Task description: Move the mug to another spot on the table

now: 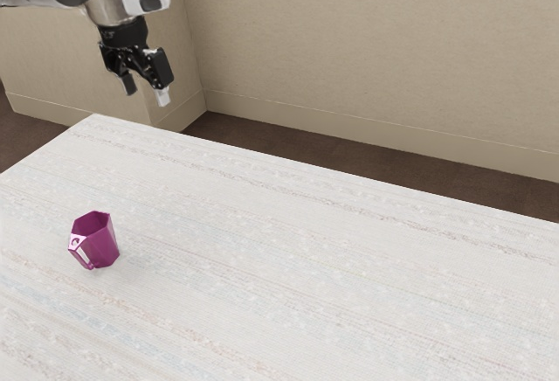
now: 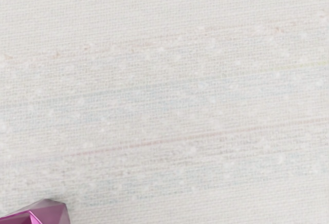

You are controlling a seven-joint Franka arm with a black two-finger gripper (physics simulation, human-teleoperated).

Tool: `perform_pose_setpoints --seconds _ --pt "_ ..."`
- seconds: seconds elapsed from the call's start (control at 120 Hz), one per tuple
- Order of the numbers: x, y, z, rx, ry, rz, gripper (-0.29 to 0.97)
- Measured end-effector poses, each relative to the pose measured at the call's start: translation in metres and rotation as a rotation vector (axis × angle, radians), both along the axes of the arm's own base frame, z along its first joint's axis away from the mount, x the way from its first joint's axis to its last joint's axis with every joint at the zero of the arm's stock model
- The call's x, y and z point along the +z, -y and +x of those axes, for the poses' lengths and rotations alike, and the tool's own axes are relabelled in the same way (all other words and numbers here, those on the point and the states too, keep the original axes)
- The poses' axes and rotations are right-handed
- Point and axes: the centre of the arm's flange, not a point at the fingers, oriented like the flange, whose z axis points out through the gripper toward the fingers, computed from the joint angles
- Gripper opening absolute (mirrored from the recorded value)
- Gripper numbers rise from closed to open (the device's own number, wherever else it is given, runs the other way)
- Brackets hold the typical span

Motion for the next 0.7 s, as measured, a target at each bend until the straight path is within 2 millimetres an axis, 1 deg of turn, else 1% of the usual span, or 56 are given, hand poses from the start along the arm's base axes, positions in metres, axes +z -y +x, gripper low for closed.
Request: perform_pose_setpoints --seconds 0.108,0.133,0.167,0.192,0.208,0.225,0.275,0.3,0.317,0.342,0.425,0.558,0.617,0.7 --pt "-0.001 0.033 -0.001 -0.073 0.005 -0.003 0.66" --pt "-0.003 0.040 -0.005 -0.089 0.003 -0.006 0.66" --pt "-0.008 0.050 -0.015 -0.113 -0.005 -0.014 0.66" --pt "-0.013 0.052 -0.023 -0.123 -0.012 -0.019 0.66" --pt "-0.017 0.048 -0.028 -0.120 -0.017 -0.023 0.66" --pt "-0.022 0.039 -0.033 -0.105 -0.022 -0.027 0.66" --pt "-0.042 -0.011 -0.049 -0.015 -0.045 -0.038 0.66" --pt "-0.051 -0.032 -0.057 0.023 -0.054 -0.043 0.66" --pt "-0.056 -0.041 -0.061 0.040 -0.060 -0.046 0.66" --pt "-0.064 -0.047 -0.068 0.051 -0.068 -0.051 0.66" --pt "-0.090 -0.048 -0.086 0.051 -0.093 -0.064 0.66" --pt "-0.129 -0.045 -0.105 0.055 -0.130 -0.077 0.66" --pt "-0.143 -0.042 -0.116 0.074 -0.144 -0.082 0.66" --pt "-0.155 -0.029 -0.123 0.108 -0.160 -0.079 0.66"
